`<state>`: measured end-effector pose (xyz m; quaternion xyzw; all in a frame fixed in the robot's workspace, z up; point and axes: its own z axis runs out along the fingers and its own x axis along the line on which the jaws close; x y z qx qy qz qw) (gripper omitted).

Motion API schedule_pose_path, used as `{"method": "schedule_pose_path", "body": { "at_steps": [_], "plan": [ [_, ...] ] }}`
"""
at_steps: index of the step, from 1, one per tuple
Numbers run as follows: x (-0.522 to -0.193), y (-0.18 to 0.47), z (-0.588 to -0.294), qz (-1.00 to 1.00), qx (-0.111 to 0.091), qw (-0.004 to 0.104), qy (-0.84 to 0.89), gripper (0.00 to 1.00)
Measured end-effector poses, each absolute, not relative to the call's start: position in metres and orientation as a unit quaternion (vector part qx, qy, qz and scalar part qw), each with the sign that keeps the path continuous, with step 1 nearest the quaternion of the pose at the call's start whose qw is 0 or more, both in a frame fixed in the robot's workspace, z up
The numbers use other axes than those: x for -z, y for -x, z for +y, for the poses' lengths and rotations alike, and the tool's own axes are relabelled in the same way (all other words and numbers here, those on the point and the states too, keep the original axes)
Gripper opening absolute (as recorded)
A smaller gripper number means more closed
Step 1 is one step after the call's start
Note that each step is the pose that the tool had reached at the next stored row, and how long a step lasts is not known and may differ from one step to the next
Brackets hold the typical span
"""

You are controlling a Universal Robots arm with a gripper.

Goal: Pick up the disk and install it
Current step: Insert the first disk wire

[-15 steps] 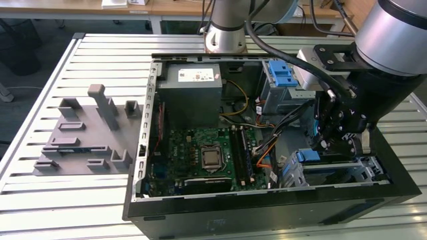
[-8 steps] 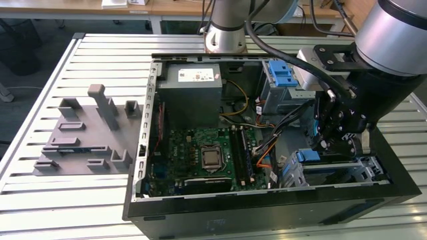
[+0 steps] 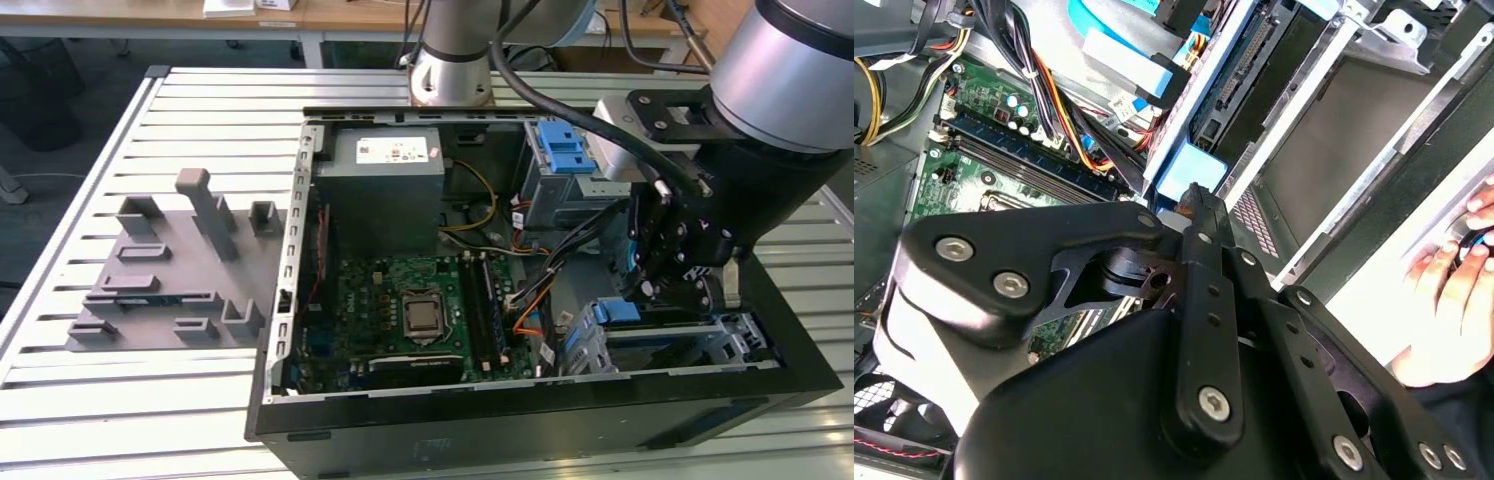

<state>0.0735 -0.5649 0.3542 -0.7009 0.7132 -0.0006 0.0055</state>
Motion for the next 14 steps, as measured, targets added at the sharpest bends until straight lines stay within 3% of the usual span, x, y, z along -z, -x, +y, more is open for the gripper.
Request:
{"method": "schedule_pose_path", "body": {
  "at_steps": [14],
  "plan": [
    [-0.354,-0.084,-0.565,0.713,0.001,0.005,0.701,0.11]
  ]
}}
